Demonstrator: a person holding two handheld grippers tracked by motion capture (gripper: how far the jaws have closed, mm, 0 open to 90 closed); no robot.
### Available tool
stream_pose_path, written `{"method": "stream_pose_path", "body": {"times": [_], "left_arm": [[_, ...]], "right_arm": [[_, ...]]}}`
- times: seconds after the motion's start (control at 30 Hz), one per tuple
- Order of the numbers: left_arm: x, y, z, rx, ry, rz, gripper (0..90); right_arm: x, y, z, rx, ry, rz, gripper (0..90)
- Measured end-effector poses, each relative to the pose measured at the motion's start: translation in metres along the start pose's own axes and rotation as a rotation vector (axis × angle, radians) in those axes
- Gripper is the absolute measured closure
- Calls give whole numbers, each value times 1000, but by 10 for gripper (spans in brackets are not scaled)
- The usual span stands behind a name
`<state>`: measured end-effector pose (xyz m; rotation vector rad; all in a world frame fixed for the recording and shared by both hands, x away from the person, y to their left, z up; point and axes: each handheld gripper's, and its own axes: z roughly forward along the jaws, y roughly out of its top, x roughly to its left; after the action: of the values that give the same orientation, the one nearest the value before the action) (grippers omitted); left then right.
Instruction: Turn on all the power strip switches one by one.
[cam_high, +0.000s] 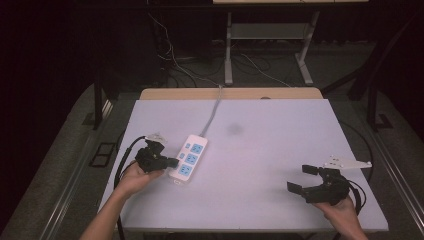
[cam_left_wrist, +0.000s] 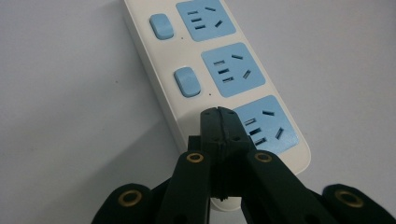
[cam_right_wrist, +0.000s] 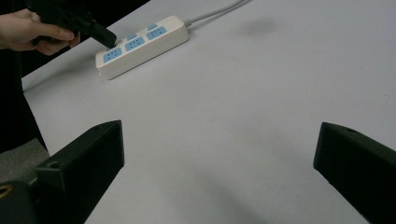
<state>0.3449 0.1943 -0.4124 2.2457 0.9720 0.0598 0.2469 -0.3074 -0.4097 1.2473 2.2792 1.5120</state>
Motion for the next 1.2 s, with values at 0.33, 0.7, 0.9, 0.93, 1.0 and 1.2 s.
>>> {"method": "stream_pose_path", "body": {"times": [0.33,0.7,0.9,0.93,1.0,1.2], "left_arm": [[-1,0,-1,-11,3,0,899],[-5,3,1,4,2,17,898],[-7,6,0,12,-2,33,898],[-7,7,-1,9,-4,34,898],[-7,10,-2,7,-5,37,898],[-5,18,-8,0,0,44,898]], "right_arm": [[0,0,2,8,-1,3,17],[-1,0,1,8,-4,6,17],[-1,0,1,8,-4,6,17],[-2,0,1,8,-4,6,17],[-2,0,1,7,-4,6,17],[-2,0,0,5,-8,4,17]]}}
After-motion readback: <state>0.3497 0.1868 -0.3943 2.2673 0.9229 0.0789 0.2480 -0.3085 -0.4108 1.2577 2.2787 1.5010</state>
